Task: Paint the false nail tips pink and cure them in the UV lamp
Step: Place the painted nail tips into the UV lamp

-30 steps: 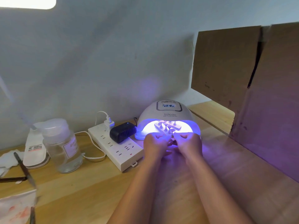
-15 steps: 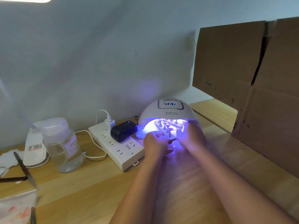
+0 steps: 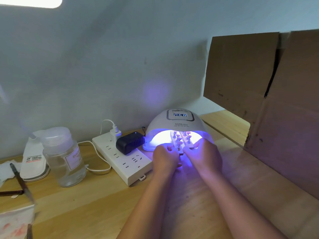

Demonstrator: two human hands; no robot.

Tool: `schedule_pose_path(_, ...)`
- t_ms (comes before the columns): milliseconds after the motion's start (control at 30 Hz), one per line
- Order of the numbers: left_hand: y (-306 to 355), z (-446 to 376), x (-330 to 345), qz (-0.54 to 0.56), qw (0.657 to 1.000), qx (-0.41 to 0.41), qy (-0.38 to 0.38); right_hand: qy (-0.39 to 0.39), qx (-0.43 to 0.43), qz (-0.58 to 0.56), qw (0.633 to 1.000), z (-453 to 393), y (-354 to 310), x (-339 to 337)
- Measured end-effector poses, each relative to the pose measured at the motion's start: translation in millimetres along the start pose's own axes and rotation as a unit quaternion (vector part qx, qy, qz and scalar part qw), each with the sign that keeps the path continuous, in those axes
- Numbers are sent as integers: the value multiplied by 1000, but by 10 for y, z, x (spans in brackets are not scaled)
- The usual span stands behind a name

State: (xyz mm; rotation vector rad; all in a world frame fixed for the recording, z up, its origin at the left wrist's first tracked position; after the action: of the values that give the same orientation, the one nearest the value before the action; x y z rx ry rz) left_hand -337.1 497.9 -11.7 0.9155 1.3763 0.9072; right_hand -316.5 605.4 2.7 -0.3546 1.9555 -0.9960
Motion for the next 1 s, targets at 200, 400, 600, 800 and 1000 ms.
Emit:
schedule_pose_path(200,13,9,5,-65,997,43,23,-11,-9,-8,1000,74,67,-40)
schedule_pose_path(400,31,-11,14,-117,990,62,44,-25,-30,-17,999,45,120,-61)
schedule_pose_path(600,29,7,26,-203,969,130,59,-41,-29,0,999,46,147,-42)
schedule_pose_path(800,26,-15,-2,-181,980,81,7,-19,-30,18,999,35,133,-9)
schedule_pose_path(1000,-16,14,16,-176,978,104,45,-6,-21,74,997,-8,70,41)
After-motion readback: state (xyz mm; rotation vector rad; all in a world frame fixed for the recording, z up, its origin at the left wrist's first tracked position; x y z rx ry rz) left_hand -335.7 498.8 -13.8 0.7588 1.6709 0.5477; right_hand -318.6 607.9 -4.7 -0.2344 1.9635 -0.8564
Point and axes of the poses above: each hand's wrist, its own z-axis away from the middle knuckle, its own x-axis out of the palm, y = z × x, the point moved 2 cm from there along -z, towards the middle knuckle, and after that the axes turned 13 degrees about -z, right-handed, at the moved point
